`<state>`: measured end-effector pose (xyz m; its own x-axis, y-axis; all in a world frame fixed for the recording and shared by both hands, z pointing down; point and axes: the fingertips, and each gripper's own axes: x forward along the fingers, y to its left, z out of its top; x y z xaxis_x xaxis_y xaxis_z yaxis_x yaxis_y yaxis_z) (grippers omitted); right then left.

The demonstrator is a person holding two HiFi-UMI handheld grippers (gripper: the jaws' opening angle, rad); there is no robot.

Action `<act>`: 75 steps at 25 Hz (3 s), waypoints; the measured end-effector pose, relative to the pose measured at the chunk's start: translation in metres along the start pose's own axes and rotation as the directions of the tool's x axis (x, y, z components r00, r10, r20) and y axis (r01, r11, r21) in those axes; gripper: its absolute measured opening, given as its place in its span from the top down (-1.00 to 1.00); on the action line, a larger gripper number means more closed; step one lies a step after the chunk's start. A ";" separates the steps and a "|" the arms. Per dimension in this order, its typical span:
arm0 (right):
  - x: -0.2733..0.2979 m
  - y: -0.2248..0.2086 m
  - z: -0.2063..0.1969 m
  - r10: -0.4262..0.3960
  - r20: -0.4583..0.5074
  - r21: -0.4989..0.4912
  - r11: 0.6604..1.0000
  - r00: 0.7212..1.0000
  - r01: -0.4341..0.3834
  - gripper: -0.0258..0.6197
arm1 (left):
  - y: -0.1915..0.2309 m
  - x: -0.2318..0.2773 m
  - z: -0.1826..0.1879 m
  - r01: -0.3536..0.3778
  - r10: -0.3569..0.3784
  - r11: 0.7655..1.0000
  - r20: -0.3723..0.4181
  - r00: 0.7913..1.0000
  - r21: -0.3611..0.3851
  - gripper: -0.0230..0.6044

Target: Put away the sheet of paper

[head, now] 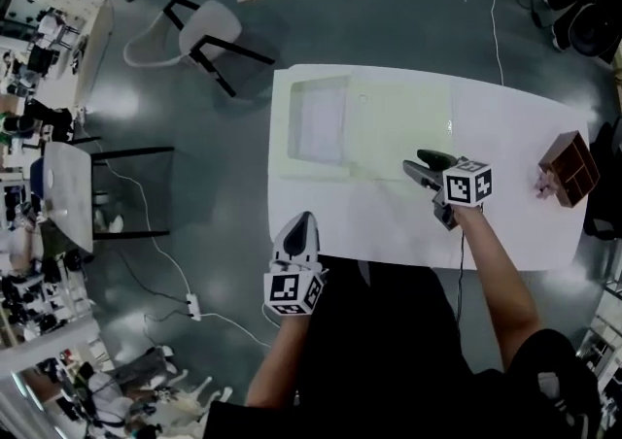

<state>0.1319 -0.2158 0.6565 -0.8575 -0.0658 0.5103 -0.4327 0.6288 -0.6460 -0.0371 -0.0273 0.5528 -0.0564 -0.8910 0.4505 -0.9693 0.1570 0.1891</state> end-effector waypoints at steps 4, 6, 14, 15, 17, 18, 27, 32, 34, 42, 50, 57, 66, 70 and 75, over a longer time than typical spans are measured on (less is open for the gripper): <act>-0.037 0.012 -0.021 -0.051 0.047 -0.004 0.999 0.998 0.051 0.25 | -0.014 0.005 -0.004 0.049 -0.049 0.999 -0.030 0.998 0.006 0.92; -0.054 0.023 -0.028 -0.075 0.070 -0.029 0.997 0.995 0.077 0.25 | -0.024 0.009 -0.004 0.082 -0.083 0.997 -0.027 0.996 -0.006 0.92; -0.097 0.095 -0.053 -0.148 0.158 -0.083 0.983 0.976 0.162 0.33 | -0.056 -0.012 0.017 0.264 -0.264 0.964 0.005 0.964 0.016 0.92; -0.099 0.105 -0.056 -0.165 0.175 -0.078 0.980 0.971 0.181 0.36 | -0.054 -0.017 0.020 0.280 -0.280 0.960 0.013 0.960 0.016 0.92; -0.102 0.127 -0.062 -0.188 0.210 -0.061 0.977 0.959 0.205 0.44 | -0.046 -0.029 0.026 0.305 -0.305 0.952 0.024 0.952 0.013 0.92; -0.104 0.140 -0.064 -0.190 0.227 -0.057 0.977 0.955 0.208 0.44 | -0.042 -0.035 0.029 0.315 -0.316 0.949 0.029 0.948 0.015 0.92; -0.123 0.232 -0.047 -0.254 0.346 -0.181 0.927 0.903 0.330 0.82 | -0.005 -0.090 0.062 0.387 -0.399 0.915 0.108 0.911 0.116 0.92; -0.117 0.275 -0.040 -0.216 0.503 -0.151 0.931 0.837 0.331 0.90 | 0.018 -0.115 0.068 0.391 -0.410 0.909 0.143 0.901 0.144 0.92; -0.110 0.295 -0.043 -0.212 0.520 -0.187 0.917 0.827 0.352 0.90 | 0.035 -0.125 0.071 0.363 -0.383 0.921 0.161 0.909 0.142 0.92; -0.096 0.335 -0.056 -0.259 0.580 -0.193 0.877 0.773 0.439 0.92 | 0.075 -0.161 0.065 0.313 -0.345 0.934 0.210 0.915 0.170 0.92; -0.092 0.342 -0.056 -0.286 0.621 -0.243 0.815 0.730 0.526 0.92 | 0.115 -0.189 0.054 0.254 -0.291 0.951 0.244 0.925 0.174 0.92; -0.074 0.349 -0.068 -0.290 0.602 -0.274 0.801 0.744 0.533 0.92 | 0.146 -0.193 0.051 0.203 -0.233 0.969 0.261 0.937 0.137 0.92; -0.071 0.339 -0.072 -0.312 0.610 -0.262 0.787 0.728 0.558 0.92 | 0.175 -0.195 0.024 0.170 -0.178 0.984 0.224 0.958 0.057 0.92; -0.070 0.336 -0.071 -0.312 0.607 -0.271 0.783 0.731 0.560 0.92 | 0.183 -0.196 0.019 0.154 -0.162 0.987 0.218 0.962 0.051 0.92; -0.073 0.339 -0.071 -0.291 0.626 -0.286 0.777 0.723 0.561 0.92 | 0.186 -0.195 0.003 0.151 -0.152 0.988 0.197 0.968 0.023 0.92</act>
<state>0.0674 0.0565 0.4407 -0.6682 -0.7162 0.2015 -0.7375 0.6732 -0.0533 -0.2072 0.1744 0.4974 0.0457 -0.9709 0.2353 -0.9720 0.0112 0.2347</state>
